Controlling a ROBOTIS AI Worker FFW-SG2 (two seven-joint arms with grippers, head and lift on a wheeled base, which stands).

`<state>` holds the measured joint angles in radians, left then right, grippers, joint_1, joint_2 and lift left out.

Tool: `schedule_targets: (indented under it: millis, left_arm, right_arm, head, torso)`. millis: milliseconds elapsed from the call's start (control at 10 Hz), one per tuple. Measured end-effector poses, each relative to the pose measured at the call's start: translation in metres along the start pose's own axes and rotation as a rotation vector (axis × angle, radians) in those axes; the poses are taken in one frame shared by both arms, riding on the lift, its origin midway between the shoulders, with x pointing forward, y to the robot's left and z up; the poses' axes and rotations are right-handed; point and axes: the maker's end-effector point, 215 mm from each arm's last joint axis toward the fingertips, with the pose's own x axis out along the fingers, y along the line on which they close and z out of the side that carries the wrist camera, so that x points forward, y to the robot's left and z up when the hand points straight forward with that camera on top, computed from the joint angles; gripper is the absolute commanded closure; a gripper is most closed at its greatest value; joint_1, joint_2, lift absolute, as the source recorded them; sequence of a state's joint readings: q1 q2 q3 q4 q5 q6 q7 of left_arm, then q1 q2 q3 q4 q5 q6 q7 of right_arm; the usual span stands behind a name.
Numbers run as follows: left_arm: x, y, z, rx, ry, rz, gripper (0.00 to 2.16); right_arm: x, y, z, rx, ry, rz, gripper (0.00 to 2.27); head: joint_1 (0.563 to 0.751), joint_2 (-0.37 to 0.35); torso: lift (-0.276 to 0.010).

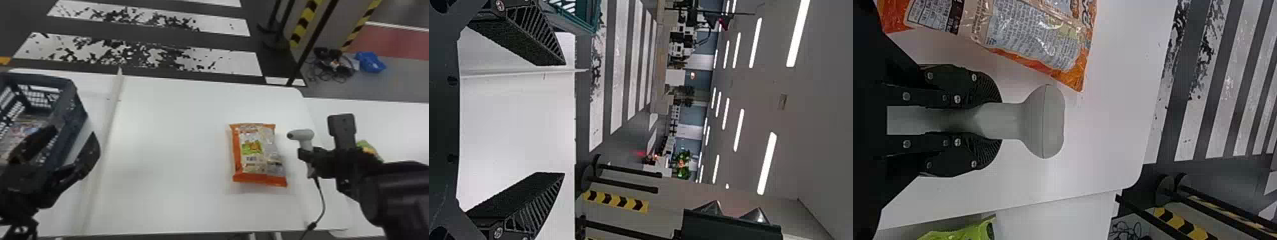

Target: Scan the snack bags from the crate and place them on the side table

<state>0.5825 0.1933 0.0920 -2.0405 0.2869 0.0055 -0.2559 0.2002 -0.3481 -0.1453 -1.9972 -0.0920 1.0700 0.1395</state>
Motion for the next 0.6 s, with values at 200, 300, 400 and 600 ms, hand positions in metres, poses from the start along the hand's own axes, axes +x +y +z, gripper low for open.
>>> schedule_targets:
  millis: [200,300,400,600]
  left_arm:
    - [0.000,-0.001,0.000,-0.002,0.001,0.000,0.09]
    - [0.000,-0.001,-0.001,-0.003,0.001,0.000,0.09]
    - [0.000,-0.002,-0.001,-0.004,0.001,-0.001,0.09]
    - [0.000,-0.003,-0.001,-0.005,0.002,-0.001,0.09]
  right_arm:
    - [0.016,-0.014,-0.010,0.008,0.014,-0.013,2.25]
    - [0.023,-0.019,-0.014,0.013,0.023,-0.017,2.26]
    - [0.028,-0.023,-0.018,0.018,0.028,-0.021,2.25]
    - [0.039,-0.029,-0.025,0.023,0.036,-0.026,2.25]
  head:
    - [0.695,-0.213]
    - [0.695,-0.219]
    - [0.695,-0.228]
    - [0.695,-0.239]
  torso:
    - [-0.081]
    - [-0.081]
    - [-0.081]
    - [-0.081]
